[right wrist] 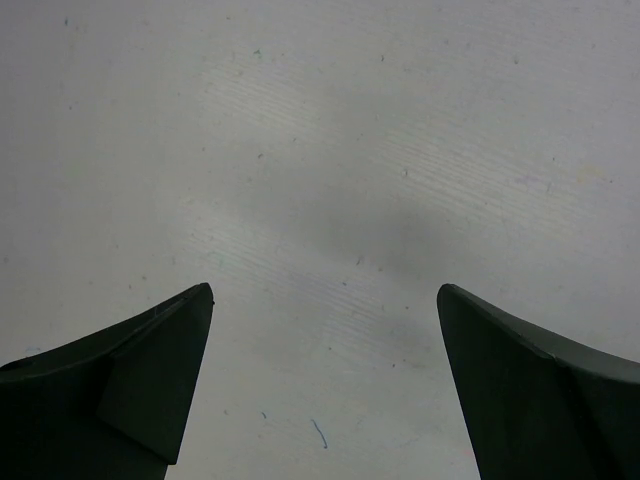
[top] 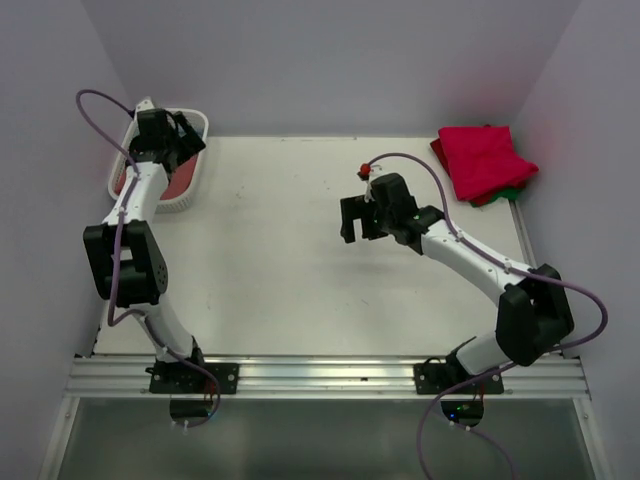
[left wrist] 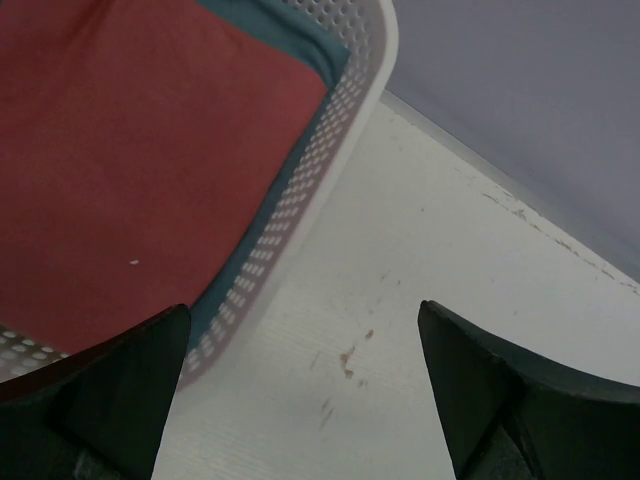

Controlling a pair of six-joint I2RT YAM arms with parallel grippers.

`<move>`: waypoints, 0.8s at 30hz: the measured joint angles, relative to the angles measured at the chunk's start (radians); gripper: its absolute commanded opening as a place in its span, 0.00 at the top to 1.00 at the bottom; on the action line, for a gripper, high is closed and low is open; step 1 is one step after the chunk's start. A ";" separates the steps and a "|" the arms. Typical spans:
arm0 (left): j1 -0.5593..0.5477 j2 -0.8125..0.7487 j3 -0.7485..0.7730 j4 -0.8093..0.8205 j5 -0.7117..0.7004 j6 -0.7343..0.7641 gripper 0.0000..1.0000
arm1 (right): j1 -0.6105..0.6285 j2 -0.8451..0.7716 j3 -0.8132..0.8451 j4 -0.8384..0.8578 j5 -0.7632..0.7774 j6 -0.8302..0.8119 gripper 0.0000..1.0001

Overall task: Fold and stack the t-shirts
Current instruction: Grab the tshirt from the pile

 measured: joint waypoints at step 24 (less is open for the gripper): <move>0.079 0.554 0.536 -0.303 -0.119 0.051 0.11 | 0.000 -0.120 -0.175 0.016 -0.013 0.023 0.01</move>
